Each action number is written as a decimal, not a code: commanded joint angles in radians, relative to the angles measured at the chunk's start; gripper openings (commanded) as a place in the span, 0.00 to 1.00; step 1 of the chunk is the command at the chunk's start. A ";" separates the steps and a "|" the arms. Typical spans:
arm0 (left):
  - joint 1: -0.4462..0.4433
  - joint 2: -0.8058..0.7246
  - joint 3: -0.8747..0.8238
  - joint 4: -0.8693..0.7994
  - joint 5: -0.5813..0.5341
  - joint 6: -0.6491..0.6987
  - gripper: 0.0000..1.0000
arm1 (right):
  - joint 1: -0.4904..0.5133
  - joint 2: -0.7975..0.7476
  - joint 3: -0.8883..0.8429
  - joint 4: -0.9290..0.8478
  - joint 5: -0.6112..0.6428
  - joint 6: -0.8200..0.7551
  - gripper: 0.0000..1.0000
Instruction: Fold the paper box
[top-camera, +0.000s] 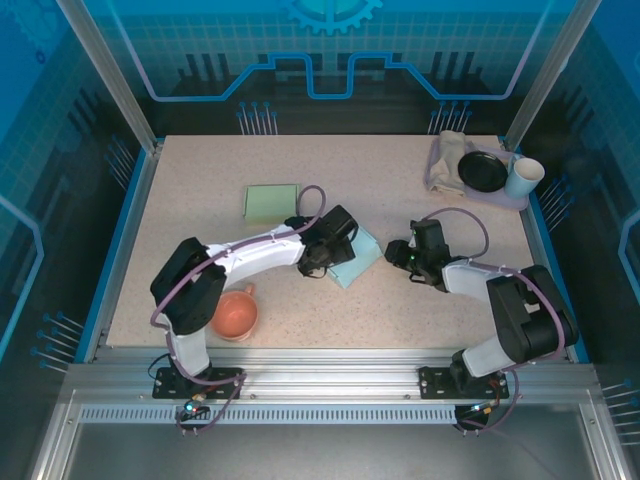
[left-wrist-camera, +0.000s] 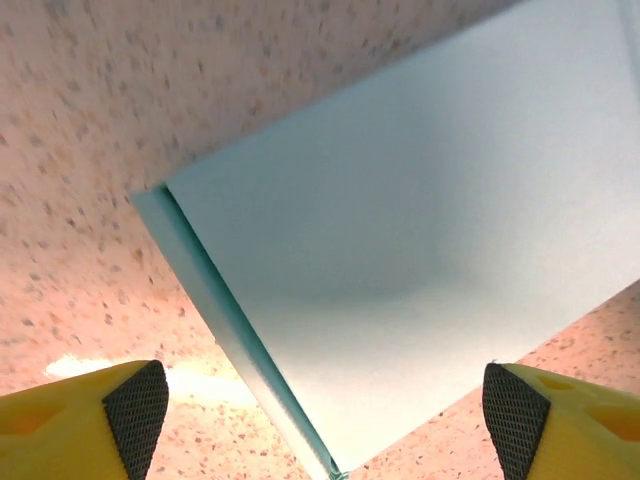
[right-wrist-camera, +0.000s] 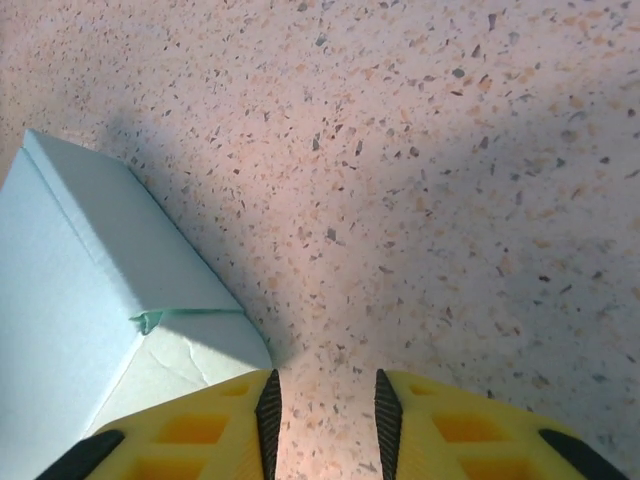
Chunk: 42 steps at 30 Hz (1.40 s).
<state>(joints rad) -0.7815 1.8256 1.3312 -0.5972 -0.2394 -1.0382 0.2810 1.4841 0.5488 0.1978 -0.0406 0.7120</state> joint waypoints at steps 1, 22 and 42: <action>0.023 -0.049 0.035 0.036 -0.054 0.194 0.87 | -0.009 -0.018 -0.005 -0.053 -0.045 0.045 0.27; 0.216 0.288 0.205 0.389 0.376 0.740 0.89 | -0.003 0.169 0.099 0.009 -0.176 0.087 0.00; 0.077 0.394 0.154 0.589 0.748 0.553 0.80 | -0.027 0.274 0.131 0.012 -0.206 0.046 0.00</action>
<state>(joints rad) -0.5995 2.2024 1.5211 -0.0650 0.2695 -0.4023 0.2523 1.6947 0.6682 0.2012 -0.2703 0.7818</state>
